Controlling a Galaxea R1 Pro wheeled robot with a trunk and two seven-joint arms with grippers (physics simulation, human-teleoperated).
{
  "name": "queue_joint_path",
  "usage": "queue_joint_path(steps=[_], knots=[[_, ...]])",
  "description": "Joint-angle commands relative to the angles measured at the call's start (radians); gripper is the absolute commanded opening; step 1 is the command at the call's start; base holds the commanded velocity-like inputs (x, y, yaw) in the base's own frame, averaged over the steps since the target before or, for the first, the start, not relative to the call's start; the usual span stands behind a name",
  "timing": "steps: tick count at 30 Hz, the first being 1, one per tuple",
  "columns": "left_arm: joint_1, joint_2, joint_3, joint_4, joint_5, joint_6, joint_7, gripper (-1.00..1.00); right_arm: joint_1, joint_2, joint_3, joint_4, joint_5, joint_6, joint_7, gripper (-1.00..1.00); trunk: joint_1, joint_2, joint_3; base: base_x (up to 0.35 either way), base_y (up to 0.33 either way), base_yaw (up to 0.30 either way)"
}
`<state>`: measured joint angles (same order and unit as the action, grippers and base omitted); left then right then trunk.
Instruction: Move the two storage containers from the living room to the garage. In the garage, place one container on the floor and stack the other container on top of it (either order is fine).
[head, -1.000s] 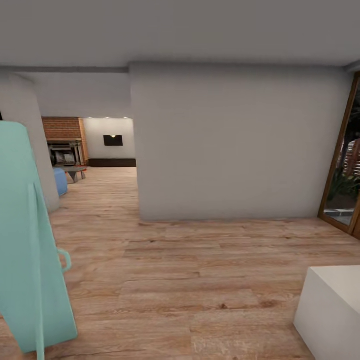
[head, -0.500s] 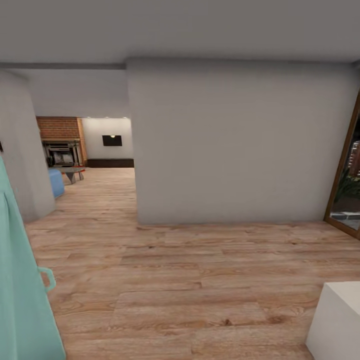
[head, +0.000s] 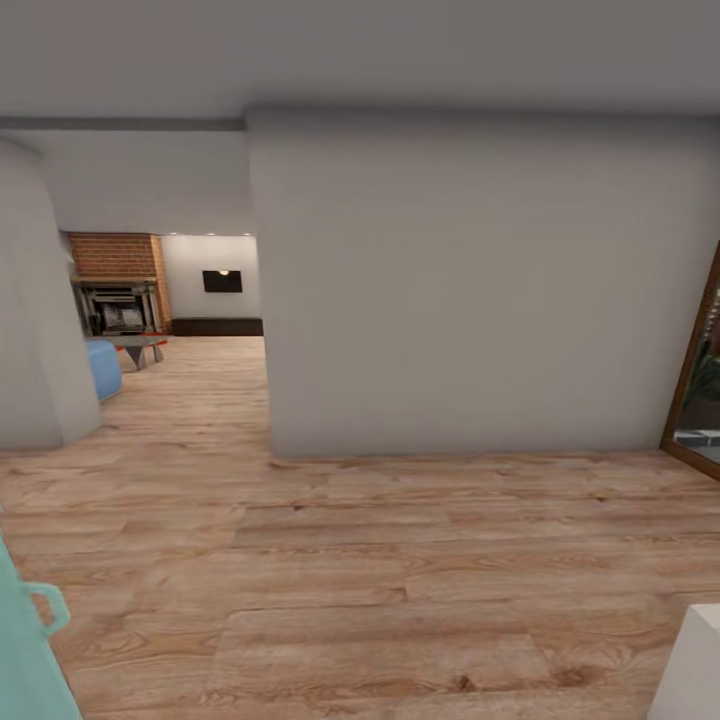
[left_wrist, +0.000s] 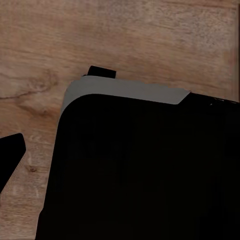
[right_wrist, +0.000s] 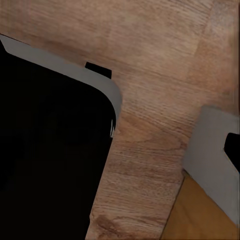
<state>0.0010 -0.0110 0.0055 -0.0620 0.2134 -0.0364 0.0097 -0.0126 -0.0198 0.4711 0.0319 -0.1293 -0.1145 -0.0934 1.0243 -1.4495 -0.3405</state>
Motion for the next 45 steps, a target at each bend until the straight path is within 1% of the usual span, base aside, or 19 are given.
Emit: queue_joint_path(steps=[1,14,29,45], knots=[[0.000,0.000,0.000,-0.001,0.006,-0.002,0.001,1.00,-0.001,0.001,0.009,0.003,-0.010,-0.006,0.000,1.00,0.001,-0.001,-0.001,0.324,0.000,0.000],[0.000,0.000,0.000,-0.001,0.006,-0.003,0.001,1.00,-0.001,0.002,0.009,0.003,-0.010,0.000,-0.002,1.00,0.001,-0.001,-0.001,0.324,0.000,0.000],[0.000,-0.001,0.001,-0.001,0.005,-0.010,0.001,1.00,-0.001,-0.004,0.008,0.003,-0.010,-0.004,0.000,1.00,0.001,-0.001,-0.001,0.324,0.000,0.000],[0.000,-0.001,0.001,-0.001,0.004,-0.010,0.001,1.00,-0.001,-0.004,0.008,0.003,-0.001,0.002,-0.002,1.00,0.001,-0.001,-0.001,0.324,0.000,0.000]])
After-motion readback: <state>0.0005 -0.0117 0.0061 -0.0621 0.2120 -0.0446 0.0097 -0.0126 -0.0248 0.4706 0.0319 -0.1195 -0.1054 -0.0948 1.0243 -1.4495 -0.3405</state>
